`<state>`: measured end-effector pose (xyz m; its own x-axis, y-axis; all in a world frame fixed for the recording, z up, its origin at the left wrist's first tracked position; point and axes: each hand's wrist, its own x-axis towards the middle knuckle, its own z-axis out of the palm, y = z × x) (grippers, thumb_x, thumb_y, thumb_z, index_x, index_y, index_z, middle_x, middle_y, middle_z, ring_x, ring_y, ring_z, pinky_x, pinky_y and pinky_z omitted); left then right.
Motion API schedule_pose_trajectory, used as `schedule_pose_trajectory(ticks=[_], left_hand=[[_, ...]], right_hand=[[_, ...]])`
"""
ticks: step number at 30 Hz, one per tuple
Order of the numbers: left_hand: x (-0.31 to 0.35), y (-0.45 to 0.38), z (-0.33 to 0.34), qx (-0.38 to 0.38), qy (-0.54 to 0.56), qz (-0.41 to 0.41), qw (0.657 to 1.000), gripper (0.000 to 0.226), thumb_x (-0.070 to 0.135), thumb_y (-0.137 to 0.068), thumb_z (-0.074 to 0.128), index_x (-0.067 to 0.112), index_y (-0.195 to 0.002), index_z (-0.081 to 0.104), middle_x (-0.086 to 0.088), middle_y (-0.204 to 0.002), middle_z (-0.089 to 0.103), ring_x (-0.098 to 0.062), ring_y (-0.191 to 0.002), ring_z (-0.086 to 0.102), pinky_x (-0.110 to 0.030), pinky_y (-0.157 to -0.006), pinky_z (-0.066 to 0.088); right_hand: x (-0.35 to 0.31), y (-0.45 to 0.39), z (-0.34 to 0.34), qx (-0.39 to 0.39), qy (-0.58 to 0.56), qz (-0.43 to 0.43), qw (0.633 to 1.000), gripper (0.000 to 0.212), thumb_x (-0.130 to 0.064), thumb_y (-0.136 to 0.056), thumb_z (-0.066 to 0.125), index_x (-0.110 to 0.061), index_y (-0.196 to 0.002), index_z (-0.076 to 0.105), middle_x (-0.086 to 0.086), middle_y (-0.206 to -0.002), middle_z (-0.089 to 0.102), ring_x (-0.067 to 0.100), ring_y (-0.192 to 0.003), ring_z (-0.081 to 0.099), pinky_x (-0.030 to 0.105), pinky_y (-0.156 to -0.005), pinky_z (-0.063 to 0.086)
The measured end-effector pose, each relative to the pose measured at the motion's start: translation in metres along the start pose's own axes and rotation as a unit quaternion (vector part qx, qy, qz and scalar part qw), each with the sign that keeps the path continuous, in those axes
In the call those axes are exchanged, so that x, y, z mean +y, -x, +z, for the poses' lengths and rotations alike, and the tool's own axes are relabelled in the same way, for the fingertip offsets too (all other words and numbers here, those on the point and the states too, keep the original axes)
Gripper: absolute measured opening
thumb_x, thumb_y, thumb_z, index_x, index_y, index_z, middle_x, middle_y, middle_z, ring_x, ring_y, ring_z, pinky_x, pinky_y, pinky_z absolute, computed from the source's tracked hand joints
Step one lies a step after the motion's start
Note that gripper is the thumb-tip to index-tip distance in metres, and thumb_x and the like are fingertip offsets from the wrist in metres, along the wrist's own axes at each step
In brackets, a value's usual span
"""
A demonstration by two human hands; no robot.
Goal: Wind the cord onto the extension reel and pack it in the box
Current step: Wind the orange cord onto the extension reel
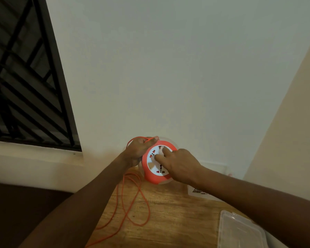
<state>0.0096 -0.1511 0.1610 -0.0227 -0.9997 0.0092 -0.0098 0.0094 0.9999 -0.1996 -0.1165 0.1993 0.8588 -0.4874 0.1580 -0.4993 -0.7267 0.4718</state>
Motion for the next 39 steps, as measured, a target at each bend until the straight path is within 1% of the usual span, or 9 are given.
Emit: schedule_pose_trajectory(ticks=[8, 13, 17, 20, 24, 26, 31, 35, 39], left_hand=[[0.002, 0.001, 0.005, -0.012, 0.015, -0.007, 1.0, 0.038, 0.044, -0.098, 0.063, 0.01, -0.111, 0.077, -0.016, -0.104, 0.081, -0.034, -0.087, 0.08, -0.039, -0.07, 0.065], [0.003, 0.002, 0.01, -0.015, -0.005, 0.006, 1.0, 0.038, 0.042, -0.097, 0.066, 0.009, -0.112, 0.076, -0.015, -0.103, 0.081, -0.037, -0.089, 0.079, -0.046, -0.078, 0.066], [0.002, 0.0, 0.014, 0.013, 0.019, 0.013, 1.0, 0.036, 0.041, -0.096, 0.067, 0.01, -0.113, 0.077, -0.014, -0.105, 0.081, -0.04, -0.092, 0.078, -0.055, -0.086, 0.063], [-0.003, 0.0, 0.014, 0.029, 0.018, 0.027, 0.999, 0.038, 0.041, -0.096, 0.067, 0.007, -0.107, 0.078, -0.018, -0.103, 0.081, -0.047, -0.095, 0.075, -0.058, -0.089, 0.061], [-0.007, 0.001, 0.011, 0.03, 0.024, 0.027, 0.999, 0.036, 0.042, -0.097, 0.066, 0.009, -0.101, 0.08, -0.019, -0.101, 0.081, -0.045, -0.094, 0.076, -0.057, -0.088, 0.062], [-0.005, 0.001, 0.01, 0.022, 0.023, 0.023, 0.999, 0.035, 0.043, -0.097, 0.066, 0.012, -0.101, 0.08, -0.017, -0.101, 0.081, -0.04, -0.09, 0.078, -0.052, -0.083, 0.064], [0.0, 0.002, 0.006, 0.002, 0.037, 0.004, 0.999, 0.035, 0.041, -0.098, 0.065, 0.01, -0.106, 0.079, -0.018, -0.104, 0.081, -0.035, -0.085, 0.079, -0.042, -0.073, 0.066], [0.002, 0.004, 0.004, -0.01, 0.016, -0.005, 1.0, 0.035, 0.042, -0.098, 0.065, 0.011, -0.101, 0.08, -0.017, -0.099, 0.081, -0.032, -0.08, 0.079, -0.038, -0.067, 0.065], [0.005, 0.005, 0.008, -0.03, -0.007, -0.011, 0.999, 0.04, 0.048, -0.092, 0.068, 0.011, -0.103, 0.079, -0.016, -0.099, 0.081, -0.032, -0.082, 0.08, -0.039, -0.068, 0.066]], right_hand=[[0.005, 0.001, 0.001, -0.081, 0.041, -0.059, 0.994, 0.07, -0.029, -0.097, 0.058, -0.039, -0.151, 0.016, 0.027, -0.154, 0.021, 0.043, -0.119, 0.052, 0.045, -0.081, 0.055], [-0.002, -0.004, 0.002, -0.1, 0.078, -0.045, 0.991, 0.078, -0.031, -0.096, 0.059, -0.033, -0.155, 0.007, 0.032, -0.145, 0.038, 0.04, -0.104, 0.064, 0.046, -0.078, 0.057], [-0.008, -0.007, 0.009, -0.116, -0.076, 0.12, 0.983, 0.091, -0.036, -0.092, 0.063, -0.026, -0.156, -0.001, 0.017, -0.135, 0.056, 0.033, -0.108, 0.064, 0.045, -0.085, 0.055], [-0.008, -0.014, 0.004, -0.174, -0.329, 0.243, 0.896, 0.094, -0.031, -0.091, 0.062, -0.021, -0.155, -0.006, 0.015, -0.123, 0.065, 0.025, -0.092, 0.07, 0.037, -0.076, 0.057], [-0.01, -0.012, -0.003, -0.18, -0.649, 0.339, 0.658, 0.094, -0.015, -0.091, 0.057, -0.024, -0.154, -0.012, 0.019, -0.089, 0.075, 0.032, -0.077, 0.074, 0.037, -0.065, 0.059], [-0.015, -0.01, 0.0, -0.166, -0.603, 0.329, 0.708, 0.093, -0.016, -0.089, 0.06, -0.018, -0.154, -0.007, 0.016, -0.096, 0.075, 0.03, -0.082, 0.073, 0.036, -0.066, 0.059], [-0.005, 0.002, 0.003, -0.04, -0.186, 0.186, 0.964, 0.055, -0.029, -0.086, 0.062, -0.014, -0.135, 0.043, 0.011, -0.123, 0.063, 0.03, -0.096, 0.065, 0.034, -0.069, 0.049], [0.016, 0.01, 0.007, -0.046, -0.017, -0.069, 0.996, 0.051, -0.016, -0.086, 0.068, -0.023, -0.133, 0.051, 0.015, -0.147, 0.038, 0.037, -0.109, 0.059, 0.039, -0.064, 0.057], [0.023, 0.008, 0.002, -0.054, 0.044, -0.159, 0.985, 0.044, -0.02, -0.089, 0.069, -0.027, -0.13, 0.056, 0.012, -0.159, 0.023, 0.039, -0.123, 0.049, 0.045, -0.071, 0.057]])
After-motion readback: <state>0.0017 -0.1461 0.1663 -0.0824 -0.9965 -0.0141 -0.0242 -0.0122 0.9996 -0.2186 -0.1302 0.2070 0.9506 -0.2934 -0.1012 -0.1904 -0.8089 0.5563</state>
